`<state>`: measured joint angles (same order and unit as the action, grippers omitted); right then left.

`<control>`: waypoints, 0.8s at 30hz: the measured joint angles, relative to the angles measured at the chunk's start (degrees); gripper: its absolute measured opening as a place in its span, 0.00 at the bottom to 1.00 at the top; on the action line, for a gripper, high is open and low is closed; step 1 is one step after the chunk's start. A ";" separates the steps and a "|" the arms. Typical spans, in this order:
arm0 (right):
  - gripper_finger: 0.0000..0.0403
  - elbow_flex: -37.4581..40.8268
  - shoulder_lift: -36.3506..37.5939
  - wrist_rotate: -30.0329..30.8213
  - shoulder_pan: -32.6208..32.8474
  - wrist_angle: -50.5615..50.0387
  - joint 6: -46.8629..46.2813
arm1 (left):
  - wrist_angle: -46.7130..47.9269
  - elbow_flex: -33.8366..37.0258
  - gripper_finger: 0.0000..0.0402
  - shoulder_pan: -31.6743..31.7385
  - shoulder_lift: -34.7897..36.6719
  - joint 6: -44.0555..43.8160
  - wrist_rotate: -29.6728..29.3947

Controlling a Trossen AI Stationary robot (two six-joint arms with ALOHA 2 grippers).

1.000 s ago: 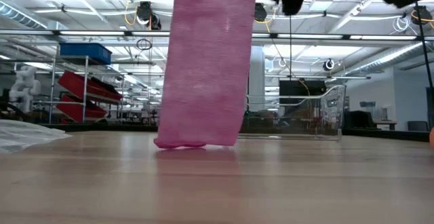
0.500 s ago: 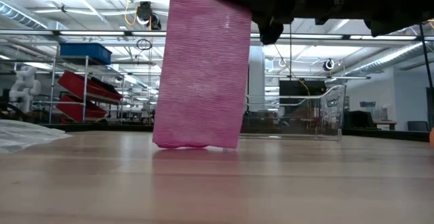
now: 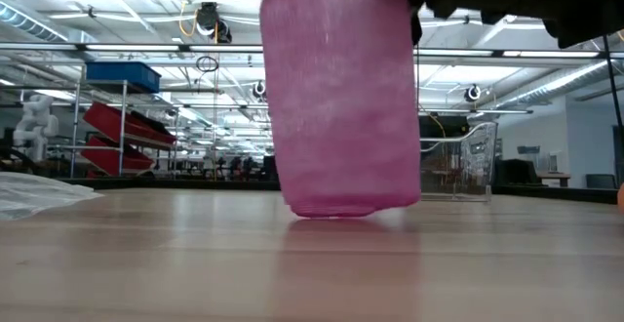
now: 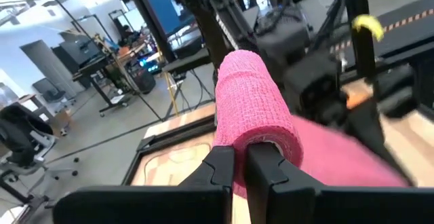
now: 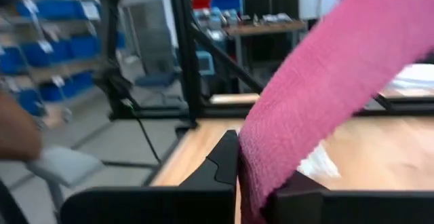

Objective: Roll bandage
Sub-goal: Roll the pink bandage

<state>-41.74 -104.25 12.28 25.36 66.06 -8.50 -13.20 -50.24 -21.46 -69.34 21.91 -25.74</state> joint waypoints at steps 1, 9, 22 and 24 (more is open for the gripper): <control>0.00 -0.02 0.00 -0.65 -0.01 0.96 -0.20 | 0.49 0.00 0.03 0.07 -0.15 -0.01 -0.03; 0.00 -0.09 0.62 -4.01 -0.02 7.59 -1.80 | 2.77 0.00 0.03 0.07 -0.83 2.57 -1.31; 0.00 -0.39 11.85 -4.97 -1.90 3.21 -0.36 | 6.96 0.00 0.03 0.38 -0.83 2.93 -3.39; 0.00 -1.24 13.13 -4.95 -2.77 2.22 -1.11 | 6.66 0.00 0.03 0.40 -1.34 2.85 -2.86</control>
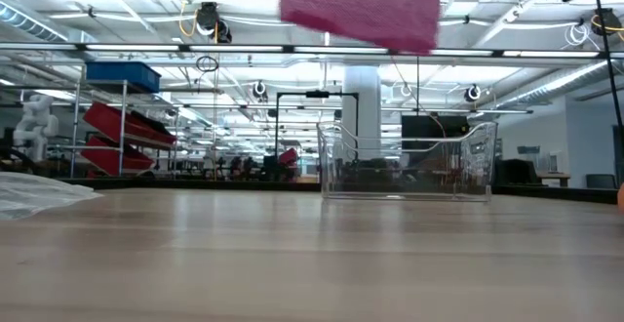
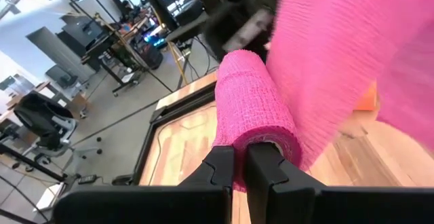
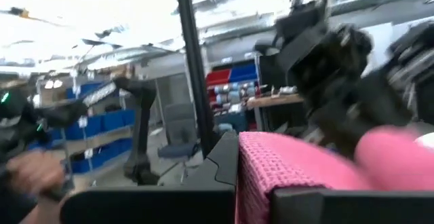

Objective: Roll bandage
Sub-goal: Roll the pink bandage

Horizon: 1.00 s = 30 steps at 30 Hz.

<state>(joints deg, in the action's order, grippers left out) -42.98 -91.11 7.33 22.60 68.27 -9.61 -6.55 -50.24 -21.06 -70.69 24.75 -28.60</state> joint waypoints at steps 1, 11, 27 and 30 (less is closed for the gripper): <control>0.00 -0.65 0.69 0.00 -0.48 -1.02 -0.07 | -0.01 0.00 0.03 0.00 -0.32 0.01 0.09; 0.00 -7.39 5.92 1.64 -4.03 -18.17 -1.98 | -0.32 0.00 0.03 -0.17 -2.37 1.55 0.35; 0.21 -7.39 9.36 12.55 -8.93 -26.10 -38.67 | 1.49 -0.02 0.03 -3.04 -1.45 2.80 1.48; 0.27 -7.39 9.37 8.98 -10.33 -28.45 -44.84 | 3.10 -0.02 0.03 -3.87 -1.82 2.54 3.90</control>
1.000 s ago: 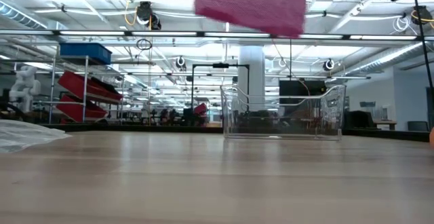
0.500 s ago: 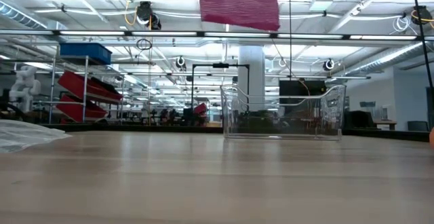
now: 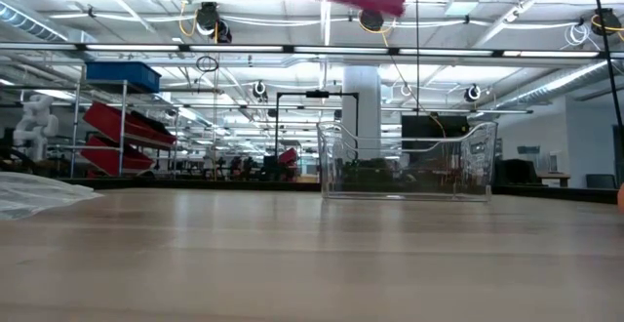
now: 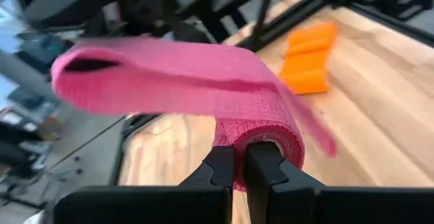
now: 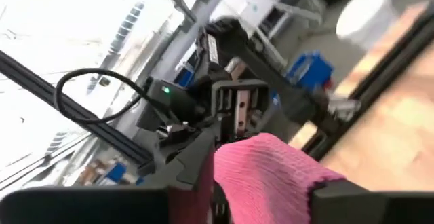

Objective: Roll bandage
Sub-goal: Roll the pink bandage

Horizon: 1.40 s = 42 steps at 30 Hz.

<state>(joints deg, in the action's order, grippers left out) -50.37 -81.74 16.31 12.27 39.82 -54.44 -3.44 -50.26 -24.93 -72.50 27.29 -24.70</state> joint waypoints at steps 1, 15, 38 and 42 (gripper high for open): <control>0.29 0.00 0.00 -0.47 -0.20 -0.98 -0.92 | 0.21 -0.02 0.03 -0.46 -0.28 -0.28 0.65; 0.41 -0.07 -0.01 -15.85 -0.61 -20.38 -15.01 | 4.79 -0.07 0.03 -7.31 -3.16 3.14 16.48; 0.41 0.02 5.99 -14.98 -2.50 -52.91 9.81 | -10.04 -0.04 0.03 -8.32 -2.76 8.62 26.59; 0.41 0.00 6.63 -9.83 2.61 -48.54 17.54 | -12.81 -0.04 0.03 -8.23 -2.78 7.76 15.74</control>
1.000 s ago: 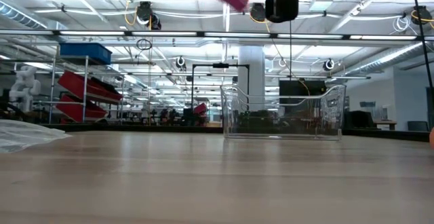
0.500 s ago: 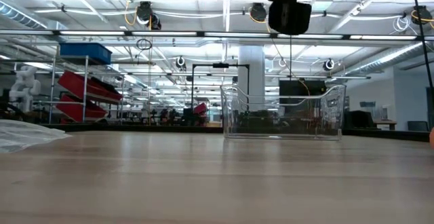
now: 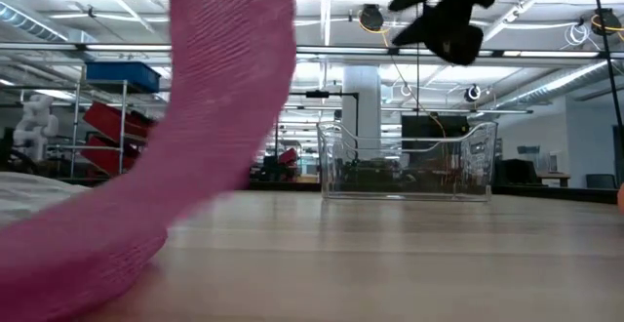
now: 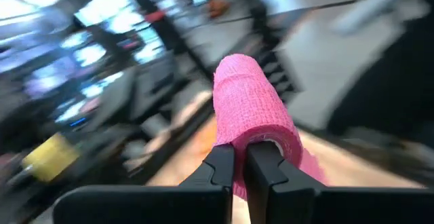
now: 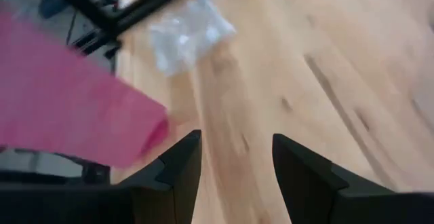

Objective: Roll bandage
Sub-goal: Roll the pink bandage

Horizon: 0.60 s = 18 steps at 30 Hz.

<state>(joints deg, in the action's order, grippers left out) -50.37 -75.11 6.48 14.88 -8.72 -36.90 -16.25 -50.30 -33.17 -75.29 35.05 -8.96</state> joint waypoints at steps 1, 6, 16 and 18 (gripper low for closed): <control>0.41 0.00 -0.10 2.72 1.82 0.78 2.16 | -0.96 0.00 0.03 0.04 0.00 -0.01 -3.00; 0.41 0.00 -3.22 22.95 11.52 6.18 9.93 | -7.12 0.00 0.03 0.02 0.41 0.39 -15.00; 0.41 0.00 -16.79 35.09 19.55 30.58 23.32 | -9.18 0.00 0.03 0.55 4.26 -1.72 -21.81; 0.41 0.00 -19.57 34.80 19.71 34.34 25.04 | -9.08 0.00 0.03 0.83 4.51 -1.76 -22.05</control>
<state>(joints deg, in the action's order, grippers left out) -50.37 -94.68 41.28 34.59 25.62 -11.86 -25.33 -50.30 -32.34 -70.77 33.29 -31.02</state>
